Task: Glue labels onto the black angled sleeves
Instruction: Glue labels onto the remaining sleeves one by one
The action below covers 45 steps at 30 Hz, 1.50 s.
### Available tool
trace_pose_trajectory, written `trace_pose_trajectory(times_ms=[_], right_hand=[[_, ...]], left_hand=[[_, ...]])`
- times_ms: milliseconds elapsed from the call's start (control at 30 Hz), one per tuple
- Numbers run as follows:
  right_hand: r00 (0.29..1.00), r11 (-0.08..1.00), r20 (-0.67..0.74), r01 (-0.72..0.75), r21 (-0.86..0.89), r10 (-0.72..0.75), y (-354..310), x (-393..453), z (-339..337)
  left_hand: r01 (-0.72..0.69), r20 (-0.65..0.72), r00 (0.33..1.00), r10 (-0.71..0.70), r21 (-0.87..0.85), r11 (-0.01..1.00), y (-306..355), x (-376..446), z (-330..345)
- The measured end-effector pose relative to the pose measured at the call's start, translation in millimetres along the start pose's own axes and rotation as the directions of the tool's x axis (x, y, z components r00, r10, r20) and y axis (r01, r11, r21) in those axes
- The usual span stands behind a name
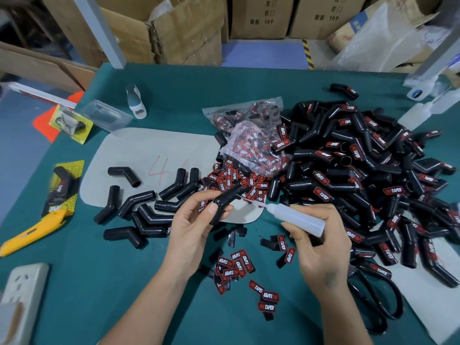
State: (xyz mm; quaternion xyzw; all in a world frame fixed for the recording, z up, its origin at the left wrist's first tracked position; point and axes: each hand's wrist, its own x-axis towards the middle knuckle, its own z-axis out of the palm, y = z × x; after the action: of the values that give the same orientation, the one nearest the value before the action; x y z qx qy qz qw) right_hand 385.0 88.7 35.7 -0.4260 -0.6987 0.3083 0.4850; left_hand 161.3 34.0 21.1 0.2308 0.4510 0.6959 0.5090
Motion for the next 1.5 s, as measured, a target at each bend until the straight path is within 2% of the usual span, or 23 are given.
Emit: trace_pose_trajectory(times_ms=[467, 633, 800, 967, 1100, 1267, 1500], right_hand=[[0.999, 1.0, 0.044, 0.016, -0.003, -0.015, -2.7, -0.8, 3.0], [1.0, 1.0, 0.001, -0.001, -0.01, 0.001, -1.0, 0.5, 0.1], [1.0, 1.0, 0.03, 0.005, -0.012, -0.005, -2.3, -1.6, 2.0], [1.0, 1.0, -0.007, -0.01, -0.007, 0.01, -0.2, -0.8, -1.2], [1.0, 1.0, 0.028, 0.007, -0.007, -0.007, -1.8, -2.0, 0.6], [1.0, 1.0, -0.014, -0.009, -0.001, 0.009, -1.8, 0.1, -1.2], [1.0, 1.0, -0.003, 0.0, -0.01, 0.0, -1.9, 0.2, -0.8]], left_hand=[[0.013, -0.008, 1.0, -0.014, -0.025, 1.0, -2.1, 0.2, 0.3], [0.016, -0.019, 1.0, -0.016, -0.023, 1.0, -1.2, 0.1, 0.6], [0.021, -0.013, 1.0, -0.021, -0.027, 0.999, 0.0, -1.4, 0.6], [0.022, -0.016, 1.0, -0.023, -0.032, 0.999, -0.2, -1.0, 0.2], [0.029, -0.017, 0.999, -0.03, -0.032, 0.999, -0.2, -0.7, 0.3], [0.027, -0.017, 0.999, -0.028, -0.041, 0.999, -0.5, -0.1, -0.5], [0.026, -0.027, 0.999, -0.027, -0.052, 0.998, -2.3, 0.5, -1.2]])
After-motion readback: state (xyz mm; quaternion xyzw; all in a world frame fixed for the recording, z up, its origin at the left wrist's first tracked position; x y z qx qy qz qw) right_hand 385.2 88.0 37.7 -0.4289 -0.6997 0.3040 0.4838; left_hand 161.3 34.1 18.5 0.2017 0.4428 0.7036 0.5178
